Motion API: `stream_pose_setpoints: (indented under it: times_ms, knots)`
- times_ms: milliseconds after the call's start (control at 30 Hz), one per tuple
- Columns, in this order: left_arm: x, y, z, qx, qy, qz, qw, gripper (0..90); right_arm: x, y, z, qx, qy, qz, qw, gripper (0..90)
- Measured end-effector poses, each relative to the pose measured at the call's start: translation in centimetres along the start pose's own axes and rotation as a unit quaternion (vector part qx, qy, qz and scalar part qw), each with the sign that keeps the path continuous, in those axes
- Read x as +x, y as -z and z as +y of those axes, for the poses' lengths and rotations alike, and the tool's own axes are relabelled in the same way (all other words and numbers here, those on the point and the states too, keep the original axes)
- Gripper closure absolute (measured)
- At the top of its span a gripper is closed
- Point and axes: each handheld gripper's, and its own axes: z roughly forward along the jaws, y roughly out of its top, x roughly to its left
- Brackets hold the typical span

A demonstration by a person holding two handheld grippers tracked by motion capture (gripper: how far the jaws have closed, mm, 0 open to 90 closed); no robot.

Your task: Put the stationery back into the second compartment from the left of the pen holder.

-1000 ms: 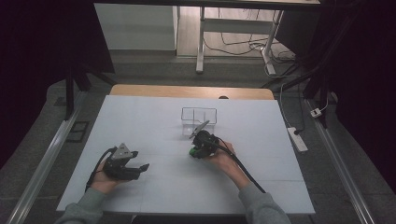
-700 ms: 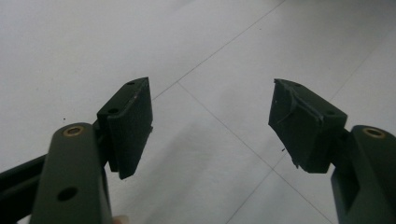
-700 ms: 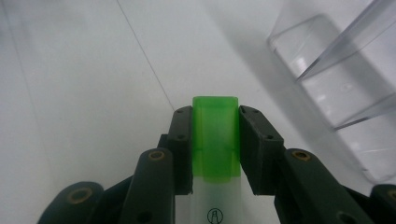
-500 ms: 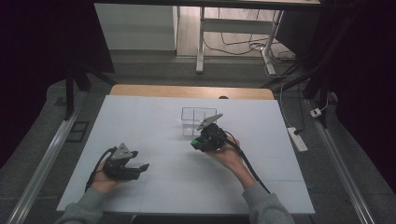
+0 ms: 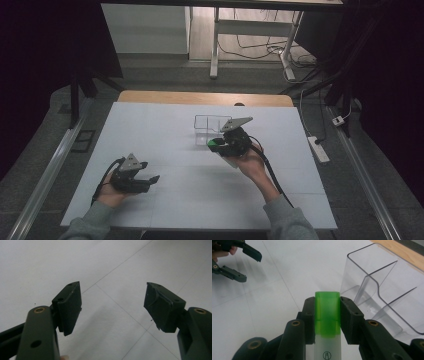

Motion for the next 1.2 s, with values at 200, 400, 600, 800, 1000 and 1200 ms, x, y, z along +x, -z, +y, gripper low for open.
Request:
stream_pose_setpoints:
  times_ms: [200, 400, 600, 800, 1000, 1200]
  knots:
    - [0.0, 0.0, 0.0, 0.000, 0.000, 0.000, 1.0000, 30.1, -0.2, 0.6, 0.1, -0.012, -0.004, 0.000, 0.9999, 67.0]
    - [0.1, 0.0, 0.0, 0.001, -0.001, 0.001, 1.0000, 30.1, -0.1, 1.3, 0.3, -0.028, -0.005, -0.002, 0.9996, 66.9]
    - [0.0, 0.0, 0.0, 0.001, -0.001, 0.001, 1.0000, 30.0, -0.1, 1.9, 0.4, -0.044, -0.005, -0.006, 0.9990, 66.9]
    - [0.0, 0.1, 0.0, -0.002, 0.002, 0.003, 1.0000, 29.9, -0.1, 2.4, 0.7, -0.063, -0.005, -0.009, 0.9980, 66.9]
    - [0.1, 0.1, 0.0, -0.003, 0.004, 0.004, 1.0000, 29.7, -0.4, 2.8, 1.1, -0.092, -0.008, -0.015, 0.9956, 66.9]
    - [0.2, 0.3, 0.0, -0.005, 0.007, 0.002, 1.0000, 29.7, -1.4, 3.4, 1.8, -0.121, -0.025, -0.034, 0.9918, 66.9]
